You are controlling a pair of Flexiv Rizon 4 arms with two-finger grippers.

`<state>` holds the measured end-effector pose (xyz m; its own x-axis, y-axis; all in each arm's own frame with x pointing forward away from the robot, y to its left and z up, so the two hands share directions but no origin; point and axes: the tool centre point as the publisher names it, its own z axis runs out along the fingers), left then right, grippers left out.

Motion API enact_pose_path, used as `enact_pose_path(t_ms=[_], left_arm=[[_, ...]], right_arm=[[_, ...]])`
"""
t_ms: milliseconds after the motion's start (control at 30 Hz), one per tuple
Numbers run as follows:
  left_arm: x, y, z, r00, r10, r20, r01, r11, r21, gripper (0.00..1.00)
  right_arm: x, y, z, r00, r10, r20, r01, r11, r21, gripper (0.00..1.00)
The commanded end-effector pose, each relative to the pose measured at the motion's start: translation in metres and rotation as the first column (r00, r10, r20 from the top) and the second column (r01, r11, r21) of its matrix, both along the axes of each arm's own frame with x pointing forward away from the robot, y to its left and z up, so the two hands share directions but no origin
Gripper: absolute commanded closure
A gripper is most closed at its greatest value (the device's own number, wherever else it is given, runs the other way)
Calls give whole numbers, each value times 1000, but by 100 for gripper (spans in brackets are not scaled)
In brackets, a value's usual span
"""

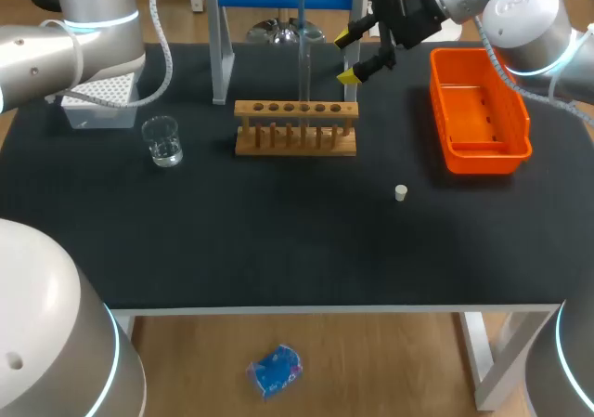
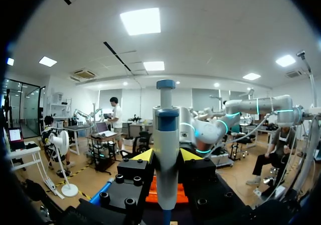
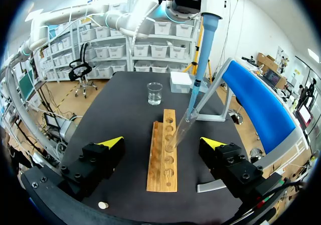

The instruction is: Invert the test tube, pick up the pipette, mount the tip to pipette, aspirate from beaker and dispense into the tube, eject the tip, return the pipette, and cap with the stopper.

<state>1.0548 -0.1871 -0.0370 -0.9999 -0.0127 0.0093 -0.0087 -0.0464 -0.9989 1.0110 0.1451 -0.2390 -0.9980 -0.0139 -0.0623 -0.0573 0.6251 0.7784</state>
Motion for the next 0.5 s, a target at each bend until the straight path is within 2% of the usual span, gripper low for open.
enact_pose_path(t_ms=[33, 500], left_arm=[[-4, 2, 0, 1000, 8, -4, -8, 1000, 5, 100], [-19, 0, -1, 1000, 5, -23, -5, 1000, 7, 100]], right_arm=[[1, 0, 0, 1000, 1, 0, -1, 1000, -1, 0], [1, 0, 0, 1000, 1, 0, -1, 1000, -1, 0]])
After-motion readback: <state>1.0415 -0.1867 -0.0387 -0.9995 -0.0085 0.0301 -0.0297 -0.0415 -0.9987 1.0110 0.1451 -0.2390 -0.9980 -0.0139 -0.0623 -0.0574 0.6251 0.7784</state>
